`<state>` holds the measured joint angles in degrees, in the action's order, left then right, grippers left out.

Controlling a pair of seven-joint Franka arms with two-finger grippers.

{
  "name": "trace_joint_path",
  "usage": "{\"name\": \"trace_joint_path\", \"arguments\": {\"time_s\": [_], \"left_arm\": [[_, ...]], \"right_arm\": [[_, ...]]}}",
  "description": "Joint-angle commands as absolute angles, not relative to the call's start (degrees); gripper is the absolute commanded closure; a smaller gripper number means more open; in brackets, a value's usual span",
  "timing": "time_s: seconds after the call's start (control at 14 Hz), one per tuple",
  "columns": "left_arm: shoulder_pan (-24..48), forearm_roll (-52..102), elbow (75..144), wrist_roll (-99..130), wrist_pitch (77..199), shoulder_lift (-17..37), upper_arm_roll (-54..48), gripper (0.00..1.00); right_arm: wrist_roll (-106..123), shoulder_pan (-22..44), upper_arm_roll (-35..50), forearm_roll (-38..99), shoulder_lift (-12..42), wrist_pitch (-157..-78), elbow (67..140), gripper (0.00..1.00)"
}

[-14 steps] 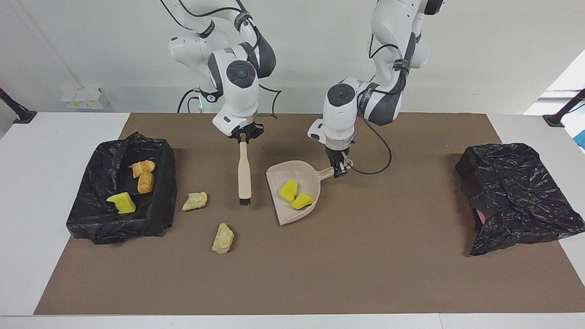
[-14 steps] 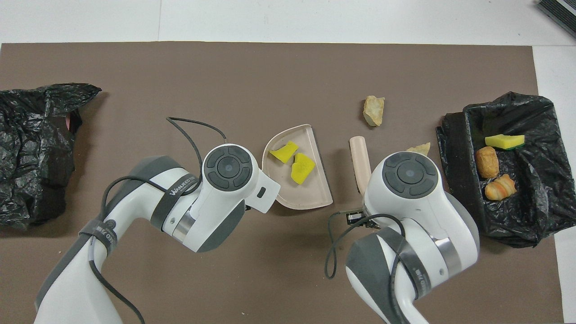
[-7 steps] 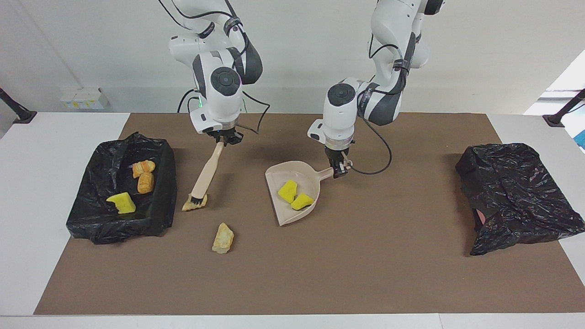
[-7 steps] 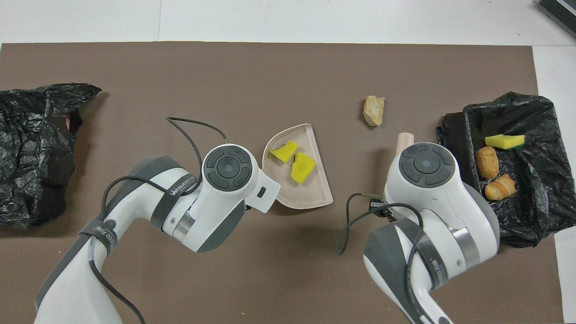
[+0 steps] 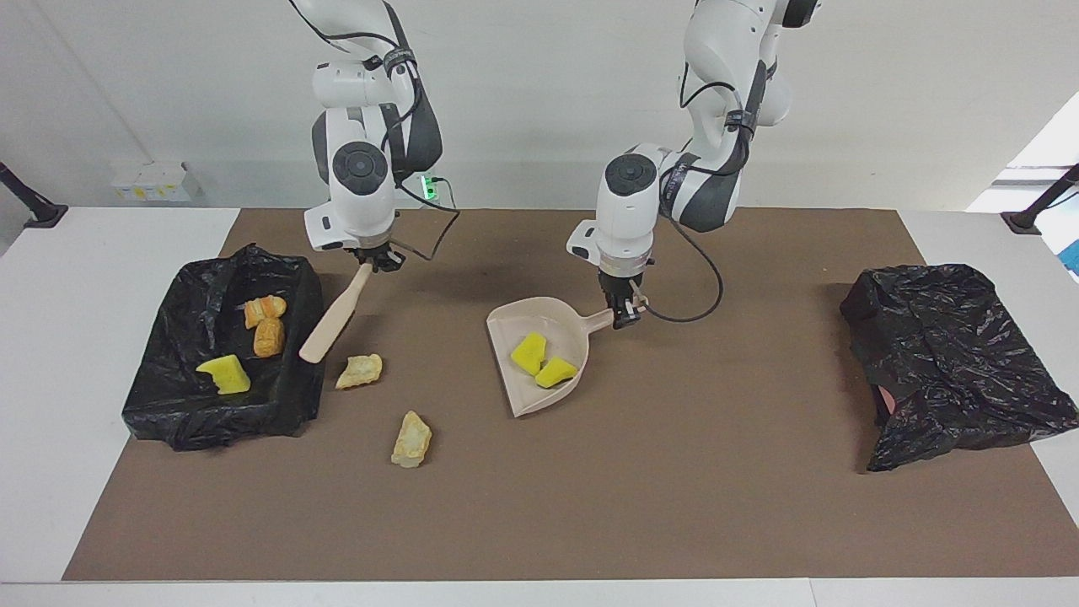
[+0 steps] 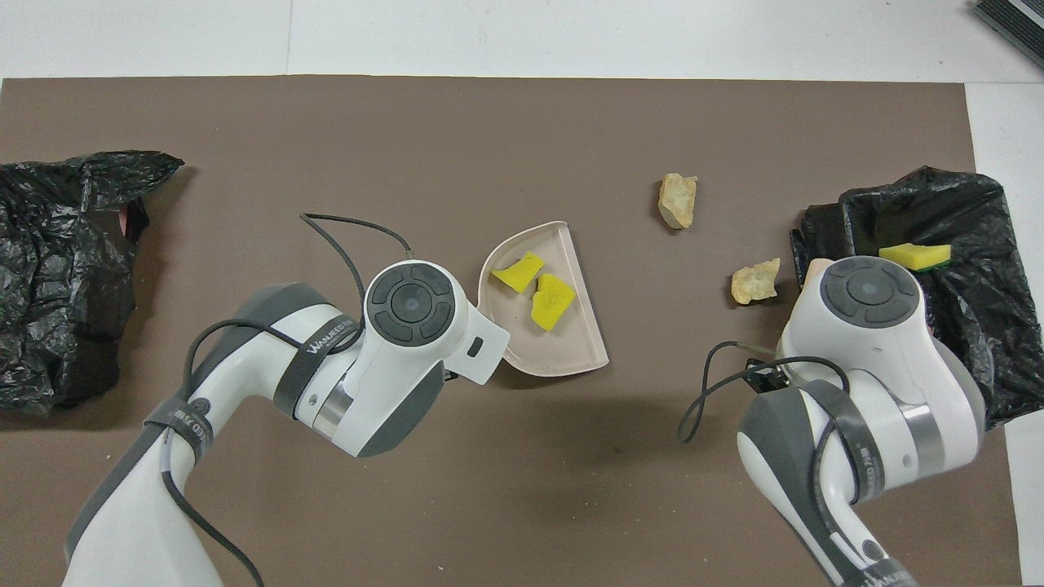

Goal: Sweep and dump trash in bin
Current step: 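Move the brush with the right gripper beyond the bread chunks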

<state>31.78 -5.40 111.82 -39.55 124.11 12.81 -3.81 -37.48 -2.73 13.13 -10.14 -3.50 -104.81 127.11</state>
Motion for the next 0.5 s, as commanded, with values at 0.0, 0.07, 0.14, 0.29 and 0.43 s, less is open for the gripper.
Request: {"name": "trace_joint_path", "arguments": {"time_s": [0.0, 0.07, 0.14, 0.29, 0.43], "left_arm": [[31.90, -4.31, 112.85, -37.28, 125.16, 12.13, -3.60, 1.00], [31.90, -4.31, 112.85, -35.79, 124.98, 12.13, -3.60, 1.00], [31.90, -4.31, 112.94, -34.73, 124.63, 12.13, -3.52, 1.00], [31.90, -4.31, 113.29, -30.26, 124.45, 11.95, -3.43, 1.00], [32.43, -4.31, 113.38, -26.03, 124.37, 11.87, -3.52, 1.00]], "right_arm": [[-34.46, -4.39, 14.24, -10.72, -4.49, -107.93, 128.50, 1.00], [-34.11, -4.31, 14.33, -10.03, -4.22, -108.45, 128.24, 1.00], [-33.06, -4.05, 14.33, -10.02, -3.78, -108.89, 128.06, 1.00], [-32.61, -3.78, 14.33, -9.93, -1.33, -111.52, 127.79, 1.00], [-29.82, -3.78, 14.33, -9.93, 0.78, -112.06, 124.65, 1.00]]}}
